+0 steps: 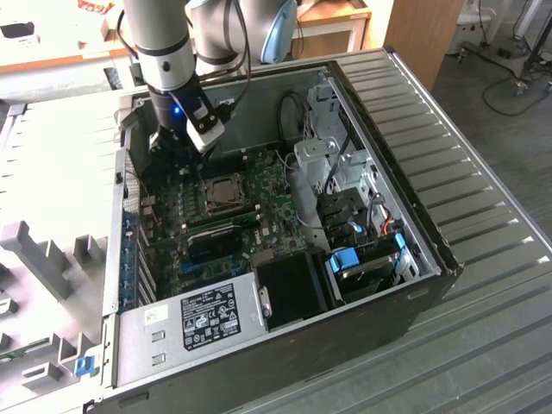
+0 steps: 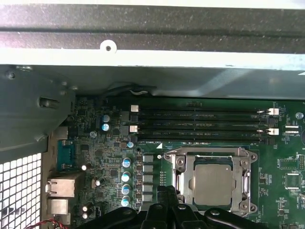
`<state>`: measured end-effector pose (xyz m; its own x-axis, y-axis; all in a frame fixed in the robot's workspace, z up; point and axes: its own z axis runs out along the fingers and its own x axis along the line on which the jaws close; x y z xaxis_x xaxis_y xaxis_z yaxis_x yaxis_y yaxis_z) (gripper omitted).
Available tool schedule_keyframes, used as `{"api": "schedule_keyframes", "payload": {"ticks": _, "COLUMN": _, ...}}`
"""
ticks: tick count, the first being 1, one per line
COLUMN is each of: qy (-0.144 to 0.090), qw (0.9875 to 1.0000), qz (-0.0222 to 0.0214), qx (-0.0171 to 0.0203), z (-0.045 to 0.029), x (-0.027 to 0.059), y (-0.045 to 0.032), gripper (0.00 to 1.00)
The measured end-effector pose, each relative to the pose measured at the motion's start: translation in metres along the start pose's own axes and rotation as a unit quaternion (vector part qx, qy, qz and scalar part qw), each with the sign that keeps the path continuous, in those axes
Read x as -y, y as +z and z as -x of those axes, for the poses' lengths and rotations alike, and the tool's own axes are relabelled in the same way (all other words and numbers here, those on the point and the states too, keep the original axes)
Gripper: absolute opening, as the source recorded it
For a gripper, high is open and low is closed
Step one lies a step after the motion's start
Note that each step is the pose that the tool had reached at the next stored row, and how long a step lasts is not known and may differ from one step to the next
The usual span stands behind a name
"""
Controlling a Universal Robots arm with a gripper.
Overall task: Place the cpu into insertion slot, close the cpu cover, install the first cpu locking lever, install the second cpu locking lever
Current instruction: 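Install the first cpu locking lever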
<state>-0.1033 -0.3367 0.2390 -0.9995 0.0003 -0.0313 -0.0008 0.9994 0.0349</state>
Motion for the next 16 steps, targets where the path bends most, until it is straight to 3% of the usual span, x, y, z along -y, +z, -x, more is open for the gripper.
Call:
{"api": "schedule_keyframes", "payload": {"ticks": 10, "qy": 0.0, "qw": 1.0, "qz": 0.0001, "qx": 0.0, "z": -0.0003, "x": 0.0, "y": -0.0003, "gripper": 0.1}}
{"api": "schedule_keyframes", "payload": {"ticks": 16, "qy": 0.0, "qw": 1.0, "qz": 0.0001, "qx": 0.0, "z": -0.0002, "x": -0.0002, "y": -0.0048, "gripper": 0.1}}
